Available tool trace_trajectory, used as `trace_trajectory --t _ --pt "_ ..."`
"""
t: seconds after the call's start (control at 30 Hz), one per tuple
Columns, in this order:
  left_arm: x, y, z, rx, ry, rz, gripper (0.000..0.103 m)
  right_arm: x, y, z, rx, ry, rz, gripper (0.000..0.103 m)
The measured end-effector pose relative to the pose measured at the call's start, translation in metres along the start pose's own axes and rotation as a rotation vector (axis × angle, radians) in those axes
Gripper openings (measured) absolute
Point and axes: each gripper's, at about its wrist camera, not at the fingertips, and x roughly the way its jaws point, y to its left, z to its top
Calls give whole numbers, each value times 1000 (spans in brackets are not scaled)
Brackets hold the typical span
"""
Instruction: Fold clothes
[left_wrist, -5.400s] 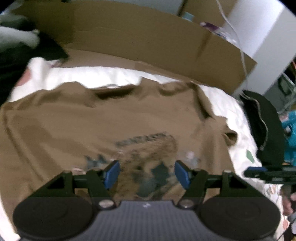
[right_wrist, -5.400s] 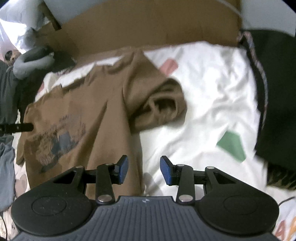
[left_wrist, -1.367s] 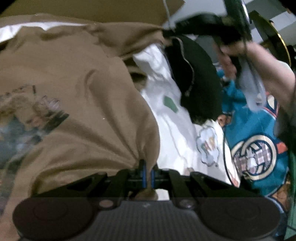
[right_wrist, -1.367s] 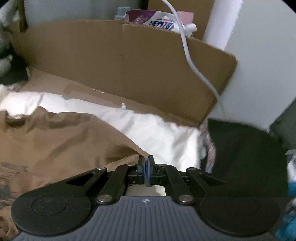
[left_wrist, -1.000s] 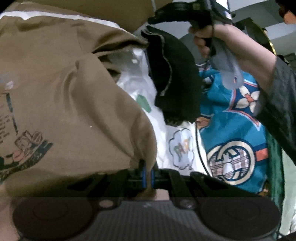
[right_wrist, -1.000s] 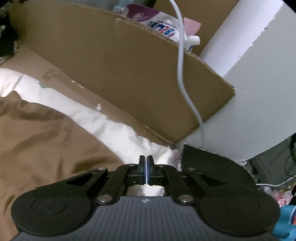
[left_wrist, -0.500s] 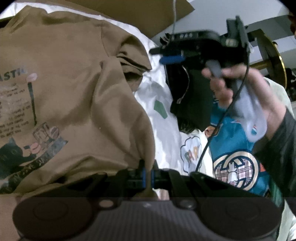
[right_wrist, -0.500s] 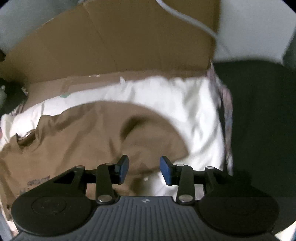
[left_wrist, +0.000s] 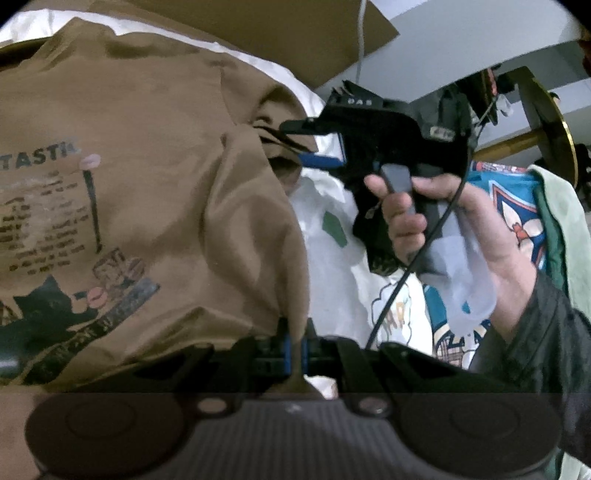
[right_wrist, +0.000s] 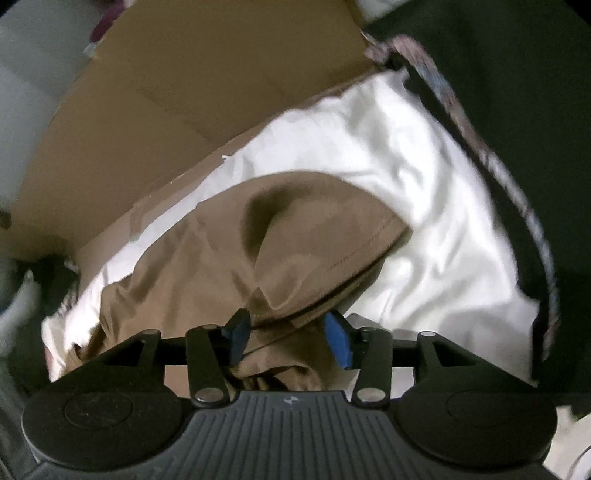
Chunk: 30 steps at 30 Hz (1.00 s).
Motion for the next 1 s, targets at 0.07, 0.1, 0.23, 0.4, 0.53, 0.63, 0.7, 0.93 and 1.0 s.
trace_trajectory --t 0.07,0.1,0.23,0.4,0.53,0.63,0.7,0.93,1.0 --pt "0 4 2 -13 -4 1 6 5 -6 -1 54 -8 4 56" --pt "0 5 3 -18 -5 1 6 7 -10 -1 81 -16 5 56" --pt "1 7 3 -19 -5 1 6 14 -17 1 162 -58 23 52" --pt "2 8 0 -21 1 1 6 9 -6 8 111 -130 -18 1" --pt "2 10 -4 -25 11 -7 6 -6 10 22 5 -180 -63 1" --pt "3 7 -8 -28 23 -20 6 -18 24 38 -99 -205 -112 1" --pt "5 4 -10 -24 33 -26 6 -24 34 50 -176 -223 -147 1" --pt "14 -8 -16 -14 84 -68 6 -27 46 73 -353 -201 -266 1" --pt "17 -11 -19 -6 99 -77 6 -27 43 74 -375 -186 -292 1"
